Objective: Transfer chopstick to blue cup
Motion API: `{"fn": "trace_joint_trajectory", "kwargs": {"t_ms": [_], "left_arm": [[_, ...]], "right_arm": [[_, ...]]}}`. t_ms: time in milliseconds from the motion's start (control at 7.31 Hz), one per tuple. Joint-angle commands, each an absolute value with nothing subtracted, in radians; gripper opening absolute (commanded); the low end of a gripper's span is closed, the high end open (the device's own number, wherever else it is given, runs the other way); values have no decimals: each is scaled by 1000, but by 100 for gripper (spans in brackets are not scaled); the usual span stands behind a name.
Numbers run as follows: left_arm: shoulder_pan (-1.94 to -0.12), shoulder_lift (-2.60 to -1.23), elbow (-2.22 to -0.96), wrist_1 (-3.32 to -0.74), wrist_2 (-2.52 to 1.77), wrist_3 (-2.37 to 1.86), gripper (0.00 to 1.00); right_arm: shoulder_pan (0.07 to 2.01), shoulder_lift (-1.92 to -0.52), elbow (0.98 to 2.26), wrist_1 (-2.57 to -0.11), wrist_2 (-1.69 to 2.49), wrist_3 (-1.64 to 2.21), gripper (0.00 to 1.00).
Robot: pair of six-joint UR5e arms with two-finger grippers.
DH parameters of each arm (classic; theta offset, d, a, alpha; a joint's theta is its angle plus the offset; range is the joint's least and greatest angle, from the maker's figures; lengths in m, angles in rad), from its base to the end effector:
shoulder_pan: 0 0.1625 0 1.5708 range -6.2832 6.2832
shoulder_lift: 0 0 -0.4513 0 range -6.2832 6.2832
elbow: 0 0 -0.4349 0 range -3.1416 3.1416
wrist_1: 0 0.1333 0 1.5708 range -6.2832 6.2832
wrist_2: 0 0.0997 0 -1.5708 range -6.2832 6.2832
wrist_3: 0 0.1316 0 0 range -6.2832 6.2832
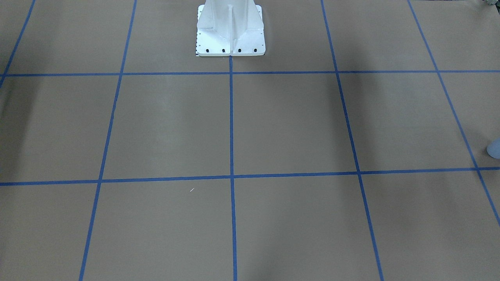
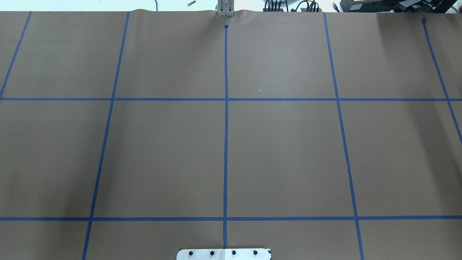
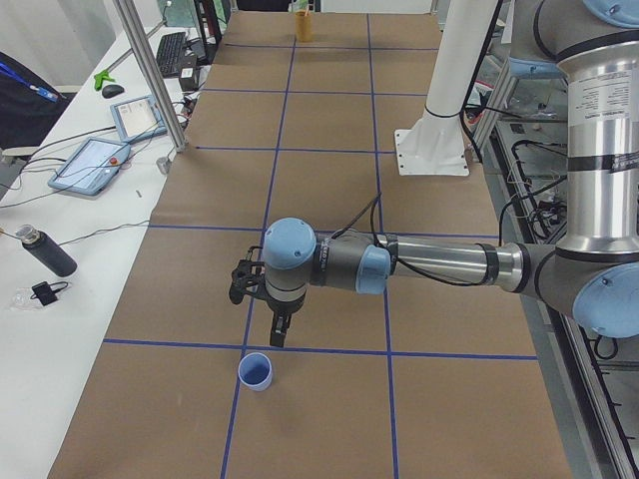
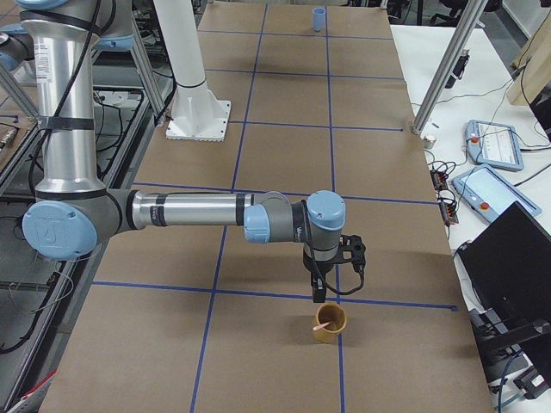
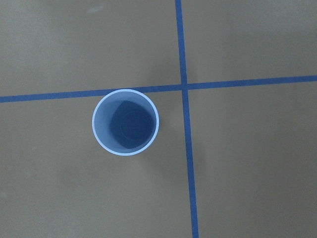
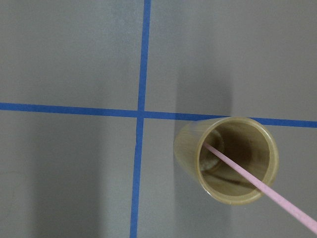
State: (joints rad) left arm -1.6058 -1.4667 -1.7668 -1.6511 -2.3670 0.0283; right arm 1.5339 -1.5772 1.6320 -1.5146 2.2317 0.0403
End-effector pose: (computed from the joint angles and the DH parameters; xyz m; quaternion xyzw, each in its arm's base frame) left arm -0.0567 -0.4985 0.6450 0.0915 0.3835 0.0303 0.9185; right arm 0.0325 -0.5435 0.6822 0.0399 -0.3258 -0.0164 0.9445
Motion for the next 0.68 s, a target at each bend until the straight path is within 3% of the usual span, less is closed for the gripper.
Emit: {"fn": "trace_joint_trajectory", "kwargs": {"t_ms": [0,547], "left_arm": [[-1606,-1486,-1772,-1654,-2368,23,99],[-1606,-1523,-1738,-1709,-2359,24,99]], "right_arm": [[1532,-1574,1643,-1389,2232,49,100],[1525,-1586,1634,-1237,2279,43,100]]}}
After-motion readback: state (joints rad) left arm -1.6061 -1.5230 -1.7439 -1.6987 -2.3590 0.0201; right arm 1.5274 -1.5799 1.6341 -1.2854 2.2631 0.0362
